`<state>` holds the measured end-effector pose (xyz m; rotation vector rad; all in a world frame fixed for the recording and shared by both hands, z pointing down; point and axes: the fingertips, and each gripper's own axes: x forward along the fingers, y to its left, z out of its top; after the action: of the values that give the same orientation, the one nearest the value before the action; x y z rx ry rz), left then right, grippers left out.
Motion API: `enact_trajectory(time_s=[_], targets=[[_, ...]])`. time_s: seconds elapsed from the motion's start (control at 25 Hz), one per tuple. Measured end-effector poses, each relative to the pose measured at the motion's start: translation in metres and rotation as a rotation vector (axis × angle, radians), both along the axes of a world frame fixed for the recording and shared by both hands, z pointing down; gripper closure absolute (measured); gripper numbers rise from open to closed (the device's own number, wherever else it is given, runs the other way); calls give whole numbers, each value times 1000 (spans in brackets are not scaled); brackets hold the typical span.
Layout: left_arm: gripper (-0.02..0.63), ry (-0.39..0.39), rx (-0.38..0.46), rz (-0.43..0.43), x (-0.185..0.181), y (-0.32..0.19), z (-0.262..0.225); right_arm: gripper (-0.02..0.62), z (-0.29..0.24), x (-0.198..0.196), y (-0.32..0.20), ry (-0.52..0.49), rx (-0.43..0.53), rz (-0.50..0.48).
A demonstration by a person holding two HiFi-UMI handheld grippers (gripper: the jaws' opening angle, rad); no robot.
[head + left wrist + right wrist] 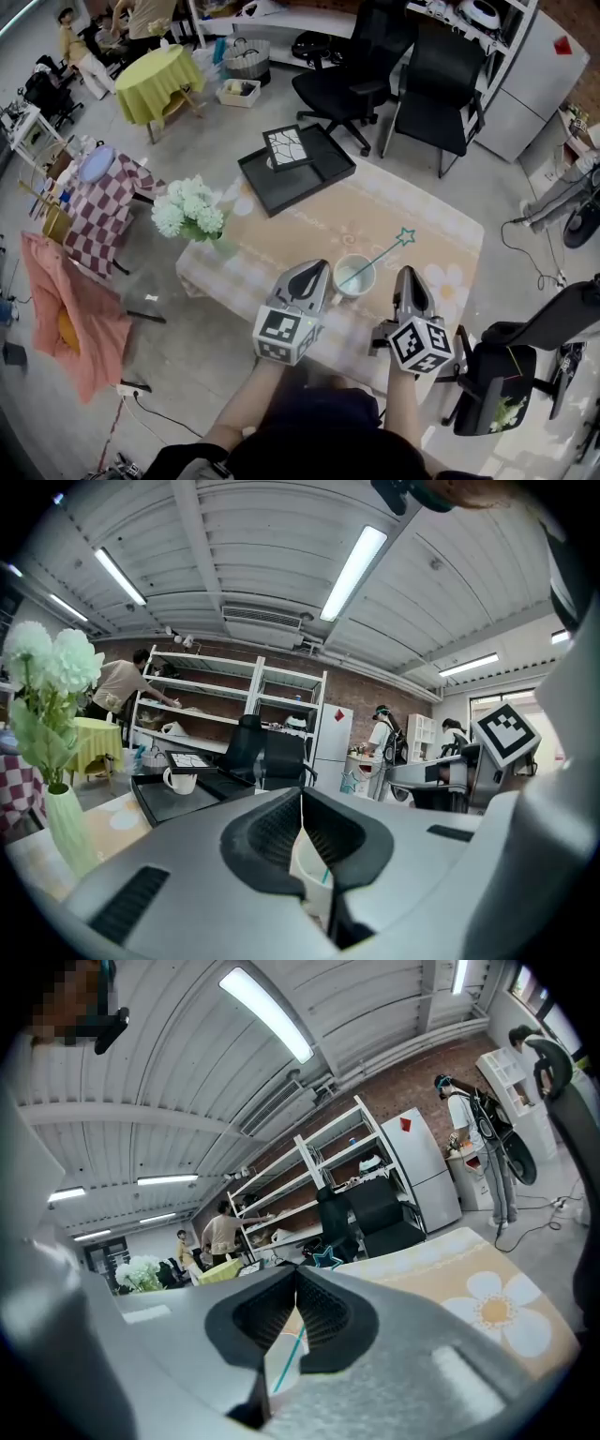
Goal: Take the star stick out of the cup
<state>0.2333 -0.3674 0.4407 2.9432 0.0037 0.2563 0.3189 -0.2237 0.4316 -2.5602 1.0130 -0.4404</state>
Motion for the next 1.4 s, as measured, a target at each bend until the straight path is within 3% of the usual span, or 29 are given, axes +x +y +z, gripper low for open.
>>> enact_trajectory(time_s=[0.52, 0.96, 1.12, 1.28, 1.4], targets=[[594, -40, 13, 105, 44, -7, 11, 591, 10, 31, 4, -40, 20, 73], [594, -65, 0, 123, 68, -18, 22, 589, 22, 50, 0, -62, 9, 100], [594, -69, 0, 123, 73, -22, 24, 517, 23, 54, -5, -69, 27, 88], [594, -77, 3, 127, 75, -24, 26, 489, 27, 57, -10, -86, 49, 72], [594, -81, 6, 128, 76, -26, 28, 420, 31, 59, -17, -107, 74, 38]])
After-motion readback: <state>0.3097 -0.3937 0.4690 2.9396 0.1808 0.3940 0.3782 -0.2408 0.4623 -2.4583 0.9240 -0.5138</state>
